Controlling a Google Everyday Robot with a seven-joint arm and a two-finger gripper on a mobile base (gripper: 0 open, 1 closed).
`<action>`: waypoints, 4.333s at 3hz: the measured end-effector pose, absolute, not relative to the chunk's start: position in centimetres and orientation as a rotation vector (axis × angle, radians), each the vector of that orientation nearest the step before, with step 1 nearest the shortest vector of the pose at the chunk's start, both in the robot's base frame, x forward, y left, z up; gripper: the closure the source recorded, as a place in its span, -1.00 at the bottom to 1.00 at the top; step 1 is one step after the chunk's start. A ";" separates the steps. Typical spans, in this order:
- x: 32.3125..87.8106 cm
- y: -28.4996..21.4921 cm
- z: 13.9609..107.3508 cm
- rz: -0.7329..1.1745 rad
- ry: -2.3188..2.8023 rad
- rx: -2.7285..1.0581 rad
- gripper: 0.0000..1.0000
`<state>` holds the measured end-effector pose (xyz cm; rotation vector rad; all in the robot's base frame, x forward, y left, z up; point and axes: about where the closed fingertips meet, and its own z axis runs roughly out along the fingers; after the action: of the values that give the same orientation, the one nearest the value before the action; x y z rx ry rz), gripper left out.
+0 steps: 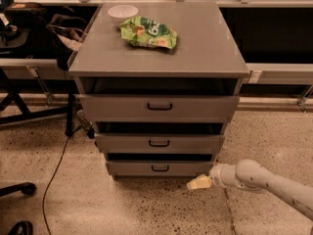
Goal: Open bottom drawer
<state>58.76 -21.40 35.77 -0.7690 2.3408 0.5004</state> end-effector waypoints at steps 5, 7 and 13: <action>63.5 -18.2 27.2 0.638 2.277 -0.688 -0.70; 64.0 -18.4 27.3 0.630 2.273 -0.682 0.23; 72.4 -18.2 25.8 0.496 2.077 -0.427 1.00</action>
Offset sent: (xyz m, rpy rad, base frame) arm 0.0188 0.0173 -0.0544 0.0803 -0.0351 0.0077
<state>72.37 -18.20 25.79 -0.4267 2.0769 0.4956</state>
